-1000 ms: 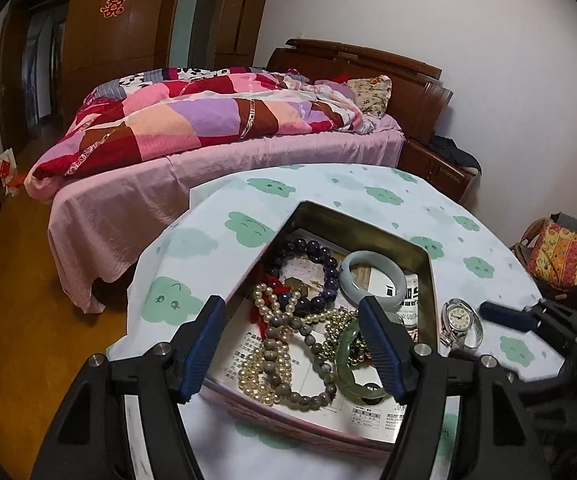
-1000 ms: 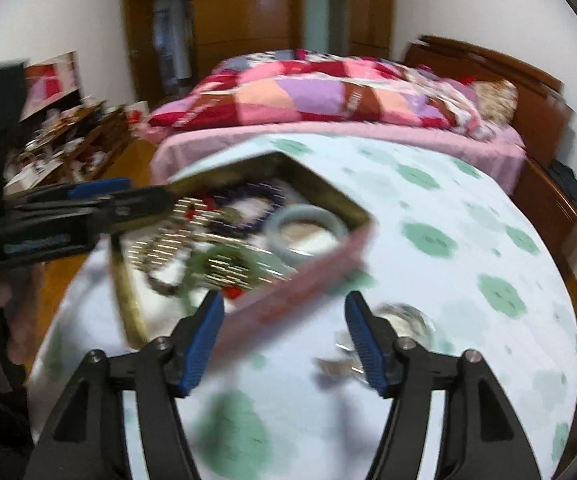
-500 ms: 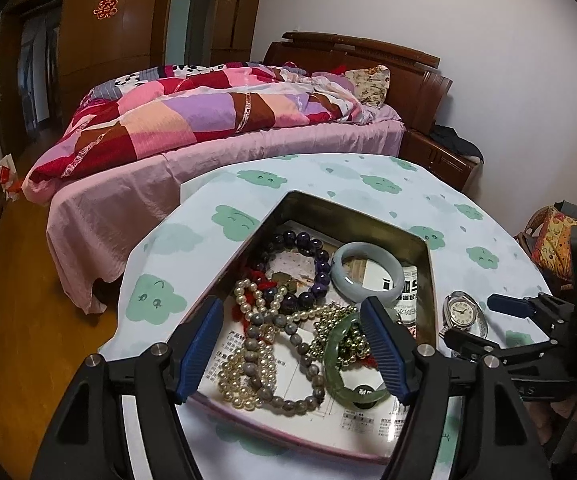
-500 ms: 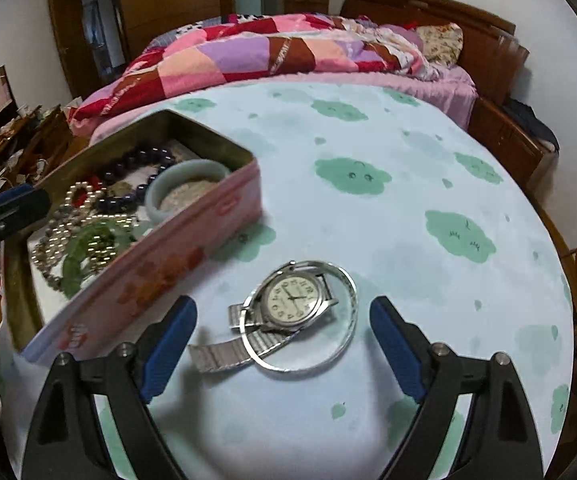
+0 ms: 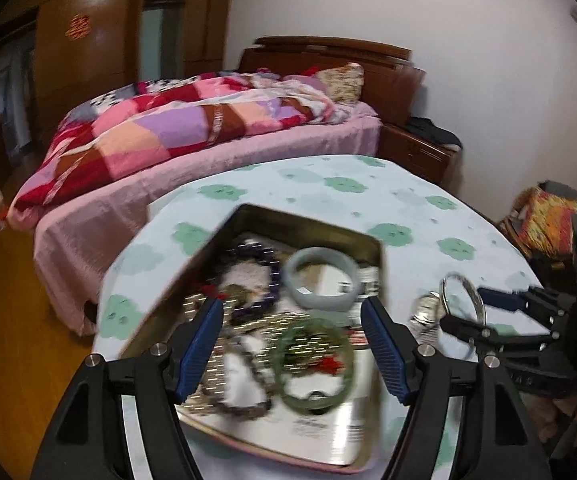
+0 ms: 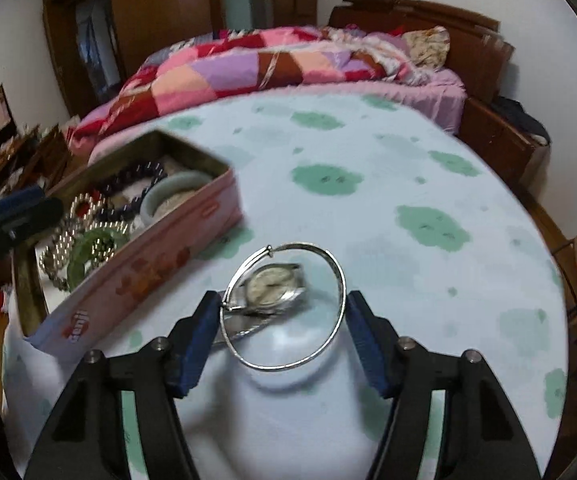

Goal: Organize jewelry
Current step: 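Move the right tool to the thin silver bangle and grasp it, then grasp the silver wristwatch with the left tool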

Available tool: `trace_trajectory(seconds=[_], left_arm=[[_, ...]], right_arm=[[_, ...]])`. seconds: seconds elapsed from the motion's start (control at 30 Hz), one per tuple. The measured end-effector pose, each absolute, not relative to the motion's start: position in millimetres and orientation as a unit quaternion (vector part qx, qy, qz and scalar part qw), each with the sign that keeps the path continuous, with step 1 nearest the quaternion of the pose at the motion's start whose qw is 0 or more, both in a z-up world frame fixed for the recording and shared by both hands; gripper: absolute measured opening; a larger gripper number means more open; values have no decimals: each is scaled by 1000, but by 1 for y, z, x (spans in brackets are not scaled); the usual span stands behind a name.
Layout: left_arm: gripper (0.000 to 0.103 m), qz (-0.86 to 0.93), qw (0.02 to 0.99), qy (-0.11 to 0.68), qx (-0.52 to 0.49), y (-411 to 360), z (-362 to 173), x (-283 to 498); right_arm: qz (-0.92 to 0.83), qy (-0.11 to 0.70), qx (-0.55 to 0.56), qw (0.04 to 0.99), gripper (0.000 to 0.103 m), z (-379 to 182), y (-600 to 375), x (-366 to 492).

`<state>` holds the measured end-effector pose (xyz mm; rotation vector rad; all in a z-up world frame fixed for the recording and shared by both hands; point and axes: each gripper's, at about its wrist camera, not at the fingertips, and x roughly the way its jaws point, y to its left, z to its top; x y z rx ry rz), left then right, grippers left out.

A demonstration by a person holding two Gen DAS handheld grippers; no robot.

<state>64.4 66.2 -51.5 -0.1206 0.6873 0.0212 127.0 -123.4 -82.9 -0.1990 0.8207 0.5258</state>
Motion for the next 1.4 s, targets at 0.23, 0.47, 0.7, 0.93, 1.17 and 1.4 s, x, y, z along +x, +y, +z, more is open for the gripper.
trace_trajectory(seconds=[0.23, 0.47, 0.7, 0.93, 1.17, 1.4], left_arm=[[71, -47, 941, 334, -8, 13, -46, 76], [71, -104, 928, 354, 46, -44, -64, 101], [55, -115, 906, 401, 68, -66, -92, 124], [55, -115, 893, 432, 57, -63, -101, 136], [55, -128, 886, 443, 47, -61, -108, 142], [40, -132, 886, 442, 55, -63, -106, 138]], right_arm=[[211, 388, -78, 894, 66, -79, -164, 132], [179, 401, -59, 896, 66, -91, -199, 142], [180, 396, -41, 900, 66, -90, -209, 143], [183, 392, -38, 901, 66, -91, -211, 142], [182, 393, -46, 900, 66, -93, -209, 141], [183, 393, -45, 900, 66, -93, -210, 139]])
